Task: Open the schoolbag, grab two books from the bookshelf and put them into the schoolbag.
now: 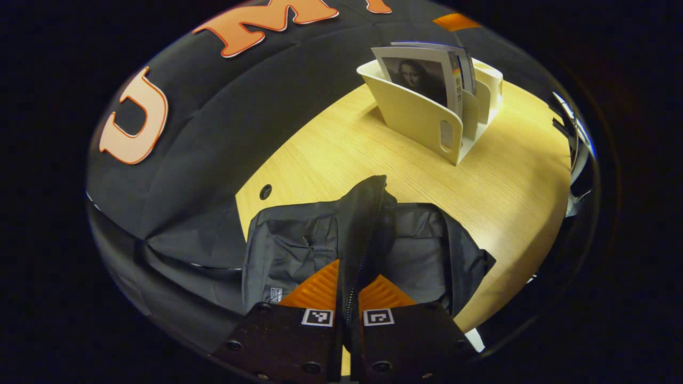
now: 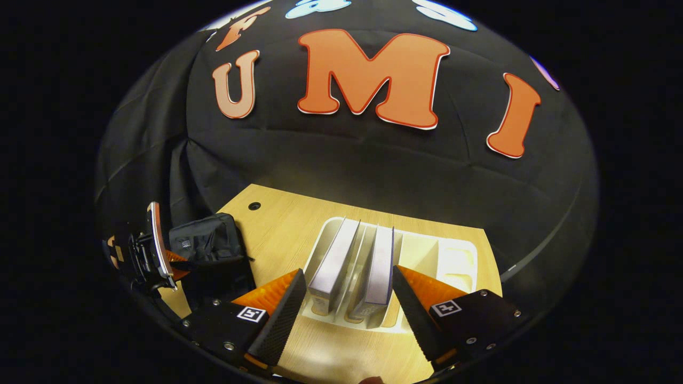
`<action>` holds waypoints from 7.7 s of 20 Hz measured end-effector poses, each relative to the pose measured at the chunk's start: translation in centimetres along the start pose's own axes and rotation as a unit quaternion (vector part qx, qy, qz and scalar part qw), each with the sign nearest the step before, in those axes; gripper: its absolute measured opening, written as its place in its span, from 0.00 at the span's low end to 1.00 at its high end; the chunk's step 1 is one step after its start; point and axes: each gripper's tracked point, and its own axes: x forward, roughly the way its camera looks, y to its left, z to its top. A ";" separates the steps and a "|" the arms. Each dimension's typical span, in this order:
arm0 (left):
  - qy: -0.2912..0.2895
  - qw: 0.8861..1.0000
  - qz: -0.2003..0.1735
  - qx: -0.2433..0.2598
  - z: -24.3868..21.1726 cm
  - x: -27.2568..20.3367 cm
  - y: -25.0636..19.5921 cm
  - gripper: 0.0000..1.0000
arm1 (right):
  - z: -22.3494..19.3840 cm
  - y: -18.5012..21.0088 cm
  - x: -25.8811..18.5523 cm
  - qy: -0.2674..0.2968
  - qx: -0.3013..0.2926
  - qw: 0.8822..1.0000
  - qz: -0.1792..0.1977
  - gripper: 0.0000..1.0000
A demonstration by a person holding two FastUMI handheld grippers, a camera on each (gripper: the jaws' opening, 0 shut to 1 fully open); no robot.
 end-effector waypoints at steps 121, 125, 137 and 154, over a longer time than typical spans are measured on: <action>-0.055 0.980 -0.126 -0.146 6.6 -4.0 2.9 0.06 | -15.7 26.8 2.6 0.275 0.223 0.919 0.172 0.98; -0.049 0.980 -0.115 -0.153 6.4 -3.7 2.8 0.06 | -14.5 19.1 0.1 0.260 0.156 0.945 0.124 0.98; -0.022 0.974 -0.106 -0.200 6.4 -2.2 0.8 0.06 | -7.7 2.3 -1.4 0.224 0.093 0.970 0.016 0.98; 0.033 0.952 -0.073 -0.295 5.9 -0.4 -0.4 0.06 | -6.0 -2.6 10.7 0.313 0.075 0.943 0.086 0.98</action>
